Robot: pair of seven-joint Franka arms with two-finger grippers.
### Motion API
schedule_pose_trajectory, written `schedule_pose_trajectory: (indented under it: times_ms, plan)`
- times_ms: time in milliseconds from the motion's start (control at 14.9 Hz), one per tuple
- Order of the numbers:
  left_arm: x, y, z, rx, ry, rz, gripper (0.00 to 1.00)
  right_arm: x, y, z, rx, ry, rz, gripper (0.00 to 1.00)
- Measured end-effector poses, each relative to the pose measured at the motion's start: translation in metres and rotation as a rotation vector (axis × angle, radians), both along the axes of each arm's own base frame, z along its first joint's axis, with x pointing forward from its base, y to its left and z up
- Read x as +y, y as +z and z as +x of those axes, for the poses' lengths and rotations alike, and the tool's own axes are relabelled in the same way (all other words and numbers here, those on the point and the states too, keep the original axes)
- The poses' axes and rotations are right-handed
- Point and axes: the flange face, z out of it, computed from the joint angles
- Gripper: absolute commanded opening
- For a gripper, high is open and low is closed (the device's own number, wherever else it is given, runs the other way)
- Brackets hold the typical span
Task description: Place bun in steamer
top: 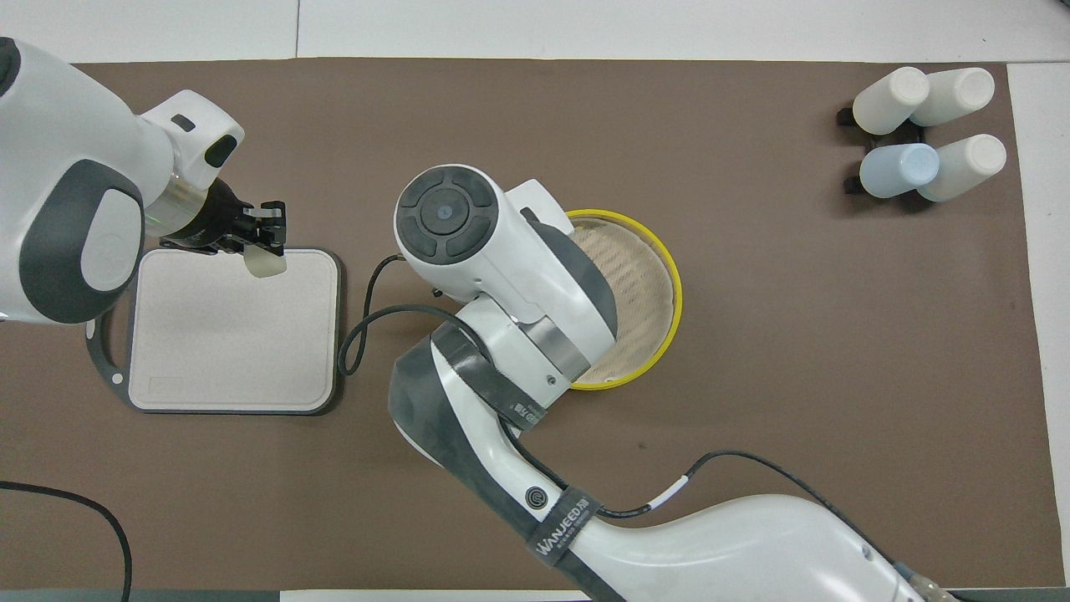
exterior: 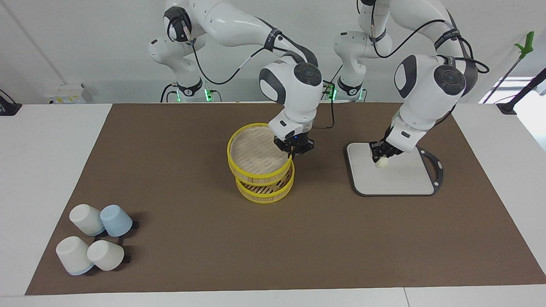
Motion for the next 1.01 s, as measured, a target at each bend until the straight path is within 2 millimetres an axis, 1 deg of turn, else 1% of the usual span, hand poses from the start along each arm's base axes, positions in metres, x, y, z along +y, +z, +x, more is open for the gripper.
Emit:
schedule_pose_trajectory:
  times_ms: [67, 134, 201, 268, 335, 402, 469, 536, 603, 670, 737, 872, 1006]
  plan:
    - [-0.010, 0.000, -0.002, 0.004, 0.006, -0.004, 0.29, -0.025, 0.019, 0.014, -0.019, 0.033, 0.009, 0.00]
    - [-0.019, -0.001, -0.003, 0.011, 0.015, -0.008, 0.30, -0.057, 0.037, 0.031, -0.038, 0.078, 0.016, 0.00]
    - [-0.032, -0.001, -0.006, 0.015, 0.023, -0.012, 0.30, -0.098, 0.052, 0.051, -0.051, 0.134, 0.016, 0.00]
    - [-0.050, 0.001, -0.009, 0.015, 0.031, -0.016, 0.30, -0.145, 0.063, 0.070, -0.060, 0.182, 0.012, 0.00]
    - [-0.073, 0.004, -0.014, 0.013, 0.047, -0.017, 0.30, -0.193, 0.069, 0.088, -0.065, 0.216, 0.006, 0.00]
    - [-0.100, 0.006, -0.021, 0.014, 0.067, -0.020, 0.30, -0.240, 0.071, 0.103, -0.065, 0.234, -0.001, 0.00]
    - [-0.128, 0.008, -0.029, 0.016, 0.083, -0.027, 0.30, -0.283, 0.070, 0.114, -0.062, 0.237, -0.006, 0.00]
    - [-0.156, 0.011, -0.037, 0.017, 0.096, -0.035, 0.30, -0.316, 0.069, 0.121, -0.057, 0.232, -0.009, 0.00]
    - [-0.184, 0.011, -0.044, 0.011, 0.109, -0.040, 0.30, -0.340, 0.067, 0.124, -0.052, 0.226, -0.010, 0.00]
    - [-0.211, 0.009, -0.051, -0.001, 0.123, -0.048, 0.30, -0.357, 0.064, 0.126, -0.044, 0.222, -0.012, 0.00]
    - [-0.236, 0.002, -0.059, -0.004, 0.134, -0.050, 0.31, -0.370, 0.061, 0.127, -0.033, 0.222, -0.012, 0.00]
    - [-0.281, -0.032, -0.075, 0.015, 0.149, -0.030, 0.32, -0.393, 0.053, 0.127, -0.014, 0.214, -0.005, 0.00]
    - [-0.316, -0.069, -0.081, 0.008, 0.151, -0.021, 0.32, -0.404, 0.049, 0.127, -0.005, 0.205, 0.012, 0.00]
